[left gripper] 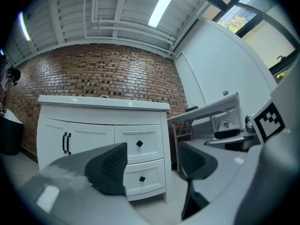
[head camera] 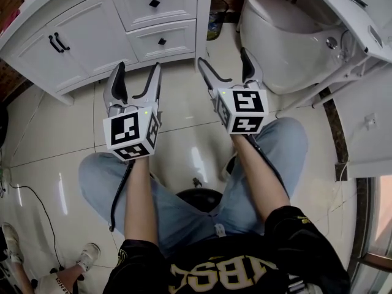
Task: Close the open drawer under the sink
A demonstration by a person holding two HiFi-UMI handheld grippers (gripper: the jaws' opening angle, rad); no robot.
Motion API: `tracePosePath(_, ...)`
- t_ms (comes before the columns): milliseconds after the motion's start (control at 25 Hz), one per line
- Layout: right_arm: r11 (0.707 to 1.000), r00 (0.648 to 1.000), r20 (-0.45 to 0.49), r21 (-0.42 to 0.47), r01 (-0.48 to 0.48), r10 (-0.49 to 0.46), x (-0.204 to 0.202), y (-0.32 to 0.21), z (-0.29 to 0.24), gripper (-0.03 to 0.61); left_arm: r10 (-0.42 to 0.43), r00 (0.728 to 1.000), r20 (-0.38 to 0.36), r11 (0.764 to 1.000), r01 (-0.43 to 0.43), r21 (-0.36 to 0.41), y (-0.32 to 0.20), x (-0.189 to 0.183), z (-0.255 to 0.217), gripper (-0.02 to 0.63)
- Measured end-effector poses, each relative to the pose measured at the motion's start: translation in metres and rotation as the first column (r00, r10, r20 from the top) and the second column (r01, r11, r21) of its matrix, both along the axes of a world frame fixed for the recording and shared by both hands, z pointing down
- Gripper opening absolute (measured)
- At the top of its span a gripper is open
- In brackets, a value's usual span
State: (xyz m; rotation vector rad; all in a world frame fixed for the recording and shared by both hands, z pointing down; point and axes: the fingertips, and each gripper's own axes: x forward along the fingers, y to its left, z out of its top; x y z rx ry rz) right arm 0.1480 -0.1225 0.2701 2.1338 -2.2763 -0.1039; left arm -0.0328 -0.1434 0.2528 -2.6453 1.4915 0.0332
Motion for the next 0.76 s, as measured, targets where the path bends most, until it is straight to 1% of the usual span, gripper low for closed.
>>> tracePosePath(120,1.000,1.000,-0.017,-0.011,0.011,-0.011,-0.003,0.003,0.001,0.451,0.005,1.000,0.018,1.000,-0.005,-0.001,0.002,0.001,0.002,0.344)
tracePosePath(200,1.000,1.000,-0.012,-0.021,-0.001,0.001,0.002,0.003,0.002,0.449,0.004,1.000,0.027,1.000,-0.004,-0.001,0.002,0.001,0.002,0.344)
tracePosePath(400,0.999,0.997,0.067,-0.025,-0.028,0.030,0.020,-0.002,0.001,0.449,-0.004,0.999,0.045,1.000,0.004,0.021,0.001,0.001,-0.005,0.344)
tracePosePath(600,1.000,0.997,0.071,-0.016,-0.004,0.005,0.010,-0.001,-0.001,0.449,-0.004,0.997,0.077,0.999,0.000,0.043,0.003,0.005,-0.007,0.344)
tracePosePath(760,0.999,0.997,0.073,-0.023,0.027,-0.026,0.001,-0.005,0.001,0.446,-0.023,0.995,0.095,0.999,0.019,0.039,-0.002,0.005,-0.002,0.343)
